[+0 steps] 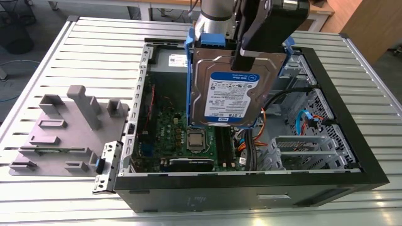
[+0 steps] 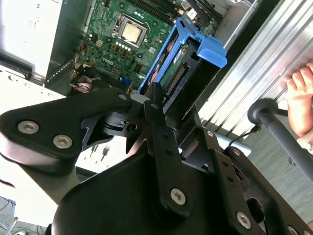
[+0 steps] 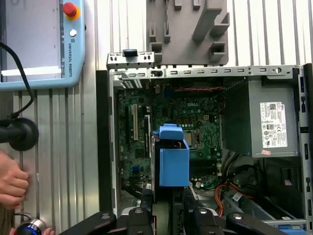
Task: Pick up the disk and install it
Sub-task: 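Pick up the disk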
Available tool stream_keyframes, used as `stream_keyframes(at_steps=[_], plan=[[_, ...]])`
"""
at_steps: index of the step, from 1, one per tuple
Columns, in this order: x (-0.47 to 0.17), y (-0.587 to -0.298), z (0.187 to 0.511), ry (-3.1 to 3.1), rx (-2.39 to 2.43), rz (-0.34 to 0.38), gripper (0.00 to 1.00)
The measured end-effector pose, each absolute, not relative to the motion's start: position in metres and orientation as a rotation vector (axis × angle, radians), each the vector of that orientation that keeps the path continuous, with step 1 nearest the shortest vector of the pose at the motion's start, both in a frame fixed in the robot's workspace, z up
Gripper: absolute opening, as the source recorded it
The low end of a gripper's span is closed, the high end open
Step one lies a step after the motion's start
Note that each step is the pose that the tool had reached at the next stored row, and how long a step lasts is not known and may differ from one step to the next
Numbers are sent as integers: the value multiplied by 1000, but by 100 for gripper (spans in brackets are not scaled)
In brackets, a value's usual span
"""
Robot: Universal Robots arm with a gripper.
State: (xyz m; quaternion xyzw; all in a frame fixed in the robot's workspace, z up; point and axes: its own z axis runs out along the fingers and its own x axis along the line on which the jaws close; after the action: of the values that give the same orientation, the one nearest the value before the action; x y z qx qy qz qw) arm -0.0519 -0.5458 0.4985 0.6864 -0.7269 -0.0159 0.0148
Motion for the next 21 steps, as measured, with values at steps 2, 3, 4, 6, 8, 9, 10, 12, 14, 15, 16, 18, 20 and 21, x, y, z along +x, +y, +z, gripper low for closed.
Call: stream_keyframes(at_steps=[2, 3, 4, 6, 8, 9, 10, 12, 14, 15, 16, 18, 20, 21], plan=[[-52, -549, 498, -2262, 2136, -48, 35], [-52, -550, 499, -2262, 2135, -48, 35], [-52, -550, 499, -2262, 2135, -48, 35], [-52, -550, 499, -2262, 2135, -48, 35], [-52, -550, 499, -2262, 2135, -48, 35], [-52, -550, 499, -2262, 2135, -48, 35], [-52, -550, 499, -2262, 2135, -48, 35], [-51, -550, 498, -2262, 2136, -48, 35], [-48, -550, 498, -2262, 2135, -48, 35], [-46, -550, 498, -2262, 2135, -48, 35], [-44, -550, 498, -2262, 2136, -48, 35], [-38, -550, 498, -2262, 2135, -48, 35], [-32, -550, 498, -2262, 2135, -49, 35], [-29, -550, 498, -2261, 2135, -49, 35]])
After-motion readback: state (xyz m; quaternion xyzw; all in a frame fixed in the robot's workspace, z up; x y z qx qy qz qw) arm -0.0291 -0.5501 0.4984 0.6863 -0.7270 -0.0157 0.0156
